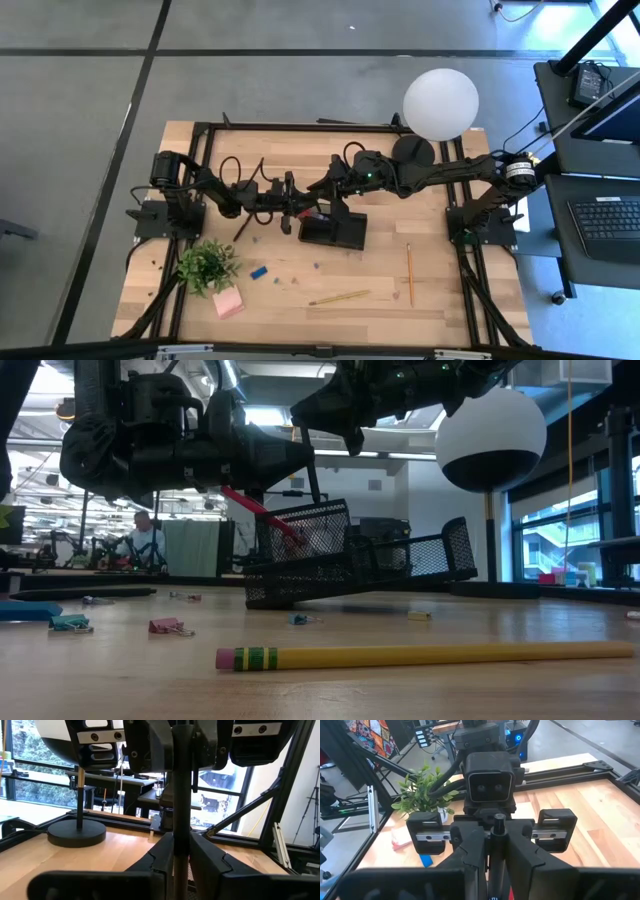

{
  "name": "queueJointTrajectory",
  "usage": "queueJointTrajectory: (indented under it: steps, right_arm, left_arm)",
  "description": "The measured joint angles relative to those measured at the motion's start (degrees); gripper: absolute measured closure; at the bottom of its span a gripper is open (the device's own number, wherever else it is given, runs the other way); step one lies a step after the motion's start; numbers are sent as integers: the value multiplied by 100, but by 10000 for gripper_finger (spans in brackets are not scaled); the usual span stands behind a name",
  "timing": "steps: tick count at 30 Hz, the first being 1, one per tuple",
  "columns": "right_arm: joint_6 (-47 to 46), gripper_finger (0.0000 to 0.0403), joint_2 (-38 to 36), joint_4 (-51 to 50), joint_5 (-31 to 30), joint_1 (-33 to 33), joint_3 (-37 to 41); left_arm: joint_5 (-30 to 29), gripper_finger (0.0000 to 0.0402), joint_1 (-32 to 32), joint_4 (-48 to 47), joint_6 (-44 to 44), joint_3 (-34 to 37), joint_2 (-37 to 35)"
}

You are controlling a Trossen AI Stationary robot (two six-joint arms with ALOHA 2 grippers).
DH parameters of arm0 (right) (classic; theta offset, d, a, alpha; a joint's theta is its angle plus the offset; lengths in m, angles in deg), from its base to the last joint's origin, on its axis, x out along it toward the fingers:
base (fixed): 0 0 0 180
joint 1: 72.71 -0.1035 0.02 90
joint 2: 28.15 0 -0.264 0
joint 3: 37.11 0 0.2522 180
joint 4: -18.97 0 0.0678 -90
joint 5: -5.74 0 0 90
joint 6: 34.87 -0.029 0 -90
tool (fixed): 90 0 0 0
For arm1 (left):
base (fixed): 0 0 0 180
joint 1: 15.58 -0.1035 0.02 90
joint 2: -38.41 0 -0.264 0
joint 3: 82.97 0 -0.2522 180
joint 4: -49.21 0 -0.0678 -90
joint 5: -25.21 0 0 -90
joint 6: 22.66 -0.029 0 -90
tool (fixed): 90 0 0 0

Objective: Pick and place office supplies into organizer
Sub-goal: Put the black pen into the black desk organizer

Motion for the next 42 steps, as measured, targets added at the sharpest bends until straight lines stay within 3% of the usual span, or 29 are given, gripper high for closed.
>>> queueJointTrajectory:
  steps: [21,37,42]
  right_arm:
    - [10,345,-2,89,20,-2,3]
    - [30,345,-4,148,-13,-2,4]
    - [42,345,-4,183,-105,-2,4]
  left_arm:
    - [49,275,-2,-27,18,4,-164]
    - [172,272,-2,-400,-152,34,-568]
    - [217,272,-2,-1031,-157,39,-922]
